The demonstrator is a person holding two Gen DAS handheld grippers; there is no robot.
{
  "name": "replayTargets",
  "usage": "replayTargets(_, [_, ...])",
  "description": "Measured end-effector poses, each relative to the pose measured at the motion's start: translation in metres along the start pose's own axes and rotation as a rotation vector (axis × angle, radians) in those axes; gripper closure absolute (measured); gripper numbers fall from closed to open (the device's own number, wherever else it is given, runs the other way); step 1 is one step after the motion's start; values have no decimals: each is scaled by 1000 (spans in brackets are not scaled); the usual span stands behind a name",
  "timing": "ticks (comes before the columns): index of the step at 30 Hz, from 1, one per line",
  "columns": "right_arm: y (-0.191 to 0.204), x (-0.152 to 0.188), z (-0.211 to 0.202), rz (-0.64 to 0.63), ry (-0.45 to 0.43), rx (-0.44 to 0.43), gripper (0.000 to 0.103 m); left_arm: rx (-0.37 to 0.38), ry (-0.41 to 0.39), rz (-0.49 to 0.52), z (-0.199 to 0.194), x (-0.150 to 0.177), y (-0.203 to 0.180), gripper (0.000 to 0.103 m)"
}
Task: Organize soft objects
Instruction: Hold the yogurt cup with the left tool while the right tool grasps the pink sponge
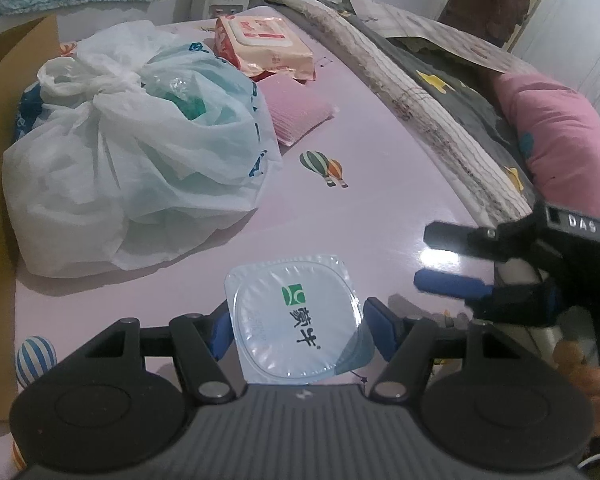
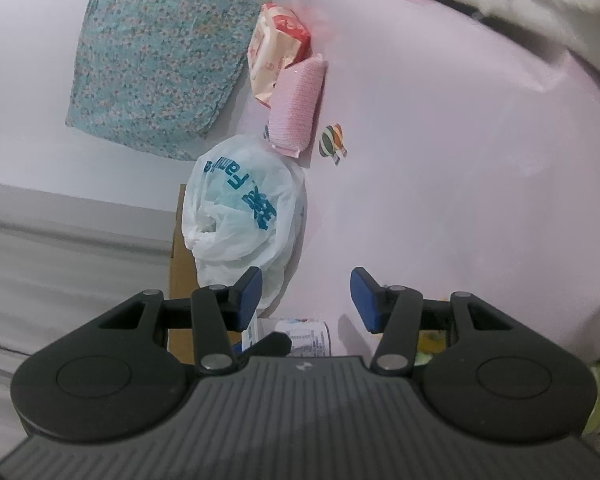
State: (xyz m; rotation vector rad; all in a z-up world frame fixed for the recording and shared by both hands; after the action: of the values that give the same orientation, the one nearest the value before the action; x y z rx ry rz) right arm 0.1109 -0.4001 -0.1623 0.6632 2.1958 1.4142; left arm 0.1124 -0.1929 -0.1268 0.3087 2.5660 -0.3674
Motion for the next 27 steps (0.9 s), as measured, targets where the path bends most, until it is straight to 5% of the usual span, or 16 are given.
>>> replayTargets(9, [48, -48, 15, -341, 0, 204, 42, 11, -11, -8, -2, 1, 4, 36])
replayTargets(15, [78, -78, 63, -589, 42, 351, 35, 29, -19, -13, -3, 3, 6, 36])
replayTargets(24, [100, -145, 143, -602, 36, 457, 34, 36, -27, 8, -5, 3, 6, 36])
replayTargets(27, [119, -157, 169, -616, 49, 398, 47, 44, -26, 3, -4, 3, 8, 36])
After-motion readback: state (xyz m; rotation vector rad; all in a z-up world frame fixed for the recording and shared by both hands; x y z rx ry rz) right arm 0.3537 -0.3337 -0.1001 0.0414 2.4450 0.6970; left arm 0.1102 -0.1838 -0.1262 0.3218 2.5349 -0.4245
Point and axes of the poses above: each gripper's, at about its wrist camera, not at the fingertips, and z roughly the way its jaws point, y to its left, x to its underside, the point moved 6 cm from there along z, roughly the way its jaws point, and after that the axes turned 4 degrees about -x, right-handed, at the moved point
